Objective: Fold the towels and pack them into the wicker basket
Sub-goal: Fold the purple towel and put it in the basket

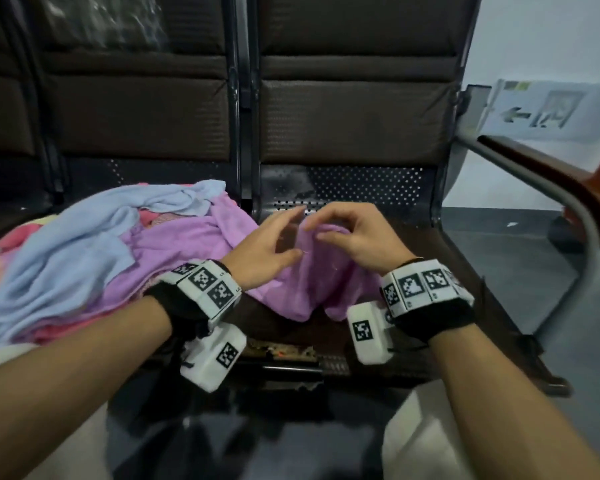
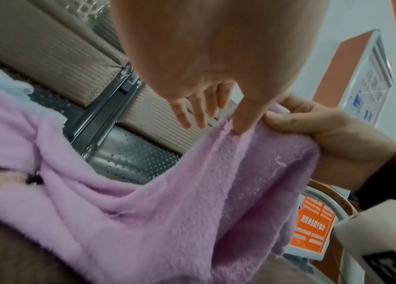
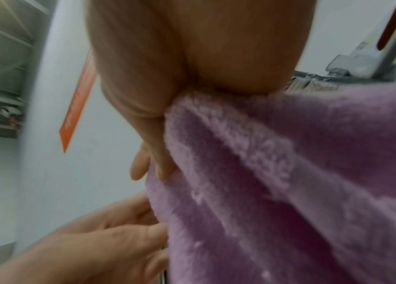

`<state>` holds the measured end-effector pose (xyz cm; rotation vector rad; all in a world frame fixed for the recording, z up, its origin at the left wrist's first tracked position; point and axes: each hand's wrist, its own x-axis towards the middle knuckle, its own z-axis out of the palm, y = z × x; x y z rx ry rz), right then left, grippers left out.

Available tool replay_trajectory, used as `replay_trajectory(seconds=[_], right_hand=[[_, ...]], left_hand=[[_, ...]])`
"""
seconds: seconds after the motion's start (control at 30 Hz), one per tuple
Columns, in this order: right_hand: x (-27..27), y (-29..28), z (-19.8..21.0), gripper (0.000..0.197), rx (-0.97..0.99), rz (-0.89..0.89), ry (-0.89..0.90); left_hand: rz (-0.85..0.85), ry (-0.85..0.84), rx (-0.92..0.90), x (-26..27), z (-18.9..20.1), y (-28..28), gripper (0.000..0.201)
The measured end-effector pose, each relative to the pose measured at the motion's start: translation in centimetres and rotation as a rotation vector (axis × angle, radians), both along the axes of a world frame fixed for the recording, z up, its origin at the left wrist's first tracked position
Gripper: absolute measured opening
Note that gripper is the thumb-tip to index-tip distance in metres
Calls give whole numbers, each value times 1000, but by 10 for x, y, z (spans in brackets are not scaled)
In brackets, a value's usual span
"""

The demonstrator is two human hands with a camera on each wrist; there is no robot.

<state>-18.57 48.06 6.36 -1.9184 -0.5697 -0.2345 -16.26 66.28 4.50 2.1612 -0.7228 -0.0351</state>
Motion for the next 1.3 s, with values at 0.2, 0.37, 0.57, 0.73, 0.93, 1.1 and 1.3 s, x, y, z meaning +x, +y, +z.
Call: replay_trajectory(seconds=[0.2,0.37,0.57,0.73,0.93,1.1,1.3], right_hand=[[-4,4,6,29,58,-62,-59],[-11,-8,9,30,29,-256,-111],[-3,-26,44,23,197,-642,-197],[6,-32,35,11,162,-800,-179],[30,-26,-18,29,183,-572,326],[38,-39,-49,53,-270,-395,467],[36,-45,-86,44,-785,-188,800]], left_hand=[[-111,-125,176,-3,23,14,15],[-112,-255,303,7,18,37,40],[-1,-176,565,38,18,76,37],[61,-212,196,48,31,67,28],[59,-91,-96,61,9,29,15],[-97,21,255,65,-33,29,11],[-15,-45,331,77,-36,31,28]])
